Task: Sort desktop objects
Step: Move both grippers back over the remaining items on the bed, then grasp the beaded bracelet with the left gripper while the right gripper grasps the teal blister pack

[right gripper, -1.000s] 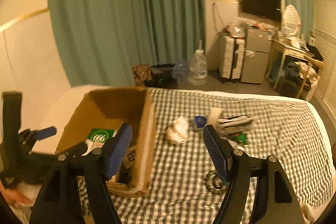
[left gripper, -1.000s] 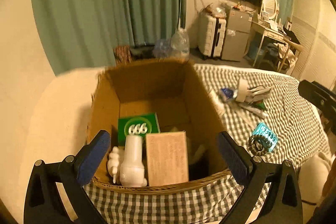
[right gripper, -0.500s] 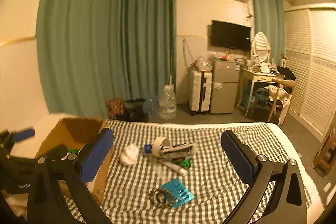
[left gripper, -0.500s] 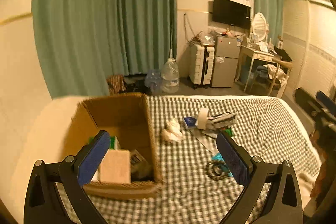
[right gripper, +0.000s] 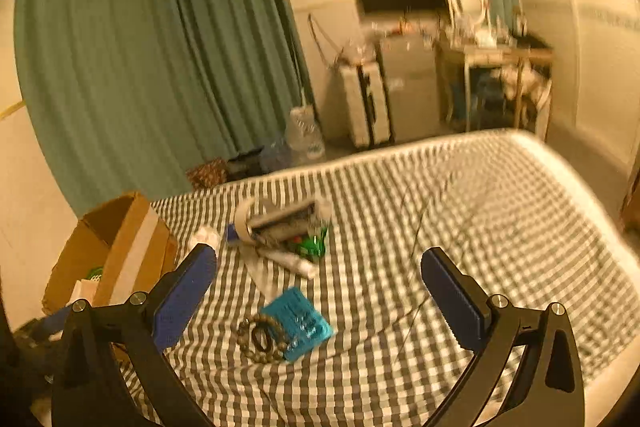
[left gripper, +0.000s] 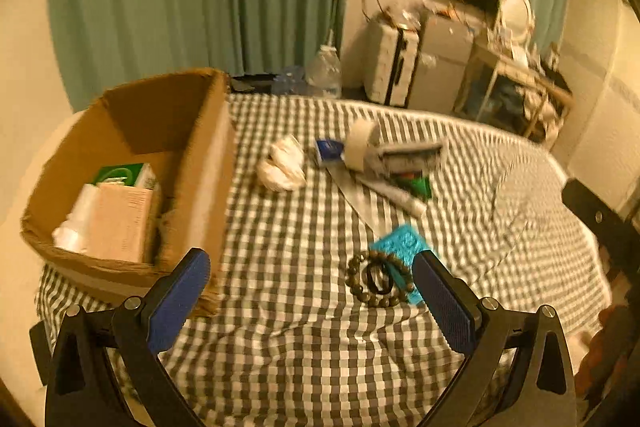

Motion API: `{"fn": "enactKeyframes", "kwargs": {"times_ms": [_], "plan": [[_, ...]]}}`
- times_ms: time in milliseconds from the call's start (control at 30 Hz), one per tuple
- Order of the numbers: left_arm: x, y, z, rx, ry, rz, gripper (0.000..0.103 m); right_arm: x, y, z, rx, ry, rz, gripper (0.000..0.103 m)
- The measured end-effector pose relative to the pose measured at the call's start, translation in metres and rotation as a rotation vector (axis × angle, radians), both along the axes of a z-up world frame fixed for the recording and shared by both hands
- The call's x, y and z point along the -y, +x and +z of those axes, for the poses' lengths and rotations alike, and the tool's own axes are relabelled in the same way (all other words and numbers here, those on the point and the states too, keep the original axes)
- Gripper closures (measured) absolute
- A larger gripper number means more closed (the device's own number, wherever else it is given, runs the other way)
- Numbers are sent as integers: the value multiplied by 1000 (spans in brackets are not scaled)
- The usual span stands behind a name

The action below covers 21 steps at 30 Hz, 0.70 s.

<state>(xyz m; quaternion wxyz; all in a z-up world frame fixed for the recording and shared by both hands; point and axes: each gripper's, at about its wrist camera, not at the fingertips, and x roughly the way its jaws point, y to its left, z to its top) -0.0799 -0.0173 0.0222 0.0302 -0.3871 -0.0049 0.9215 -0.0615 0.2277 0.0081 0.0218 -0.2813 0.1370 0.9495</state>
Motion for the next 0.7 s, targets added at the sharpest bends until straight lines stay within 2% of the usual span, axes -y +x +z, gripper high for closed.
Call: {"fn": "enactKeyframes", "kwargs": {"times_ms": [200,300,400,500,567,600,633,700], "plan": [[-47,-21,-58,92,-92,-110,0,-20,-27,-42,92,0,-20,0],[-61,-31,-83,146,-148,-119,0,-29,-37,-54,107,-38,-21,0],[-69,-42,-103,209,-109,-111,0,-38,-43,-63,129,-73,-30,0],[-78,-49,-113,216,-74,-128,0,-44,-53,-74,163,-120,-13,0],[-85,-59,-125,251,-109,-137,10,-47,-56,-77,174,-148,1,0],[-85,-63,-131,279,-113,-145,11,-47,-58,-78,180,-151,3,0],[-81,-65,-134,297,-73,-144,11,-47,-59,-79,185,-151,5,0],[-70,-65,-135,314,19,-136,18,-48,-61,-81,198,-159,13,0]]}}
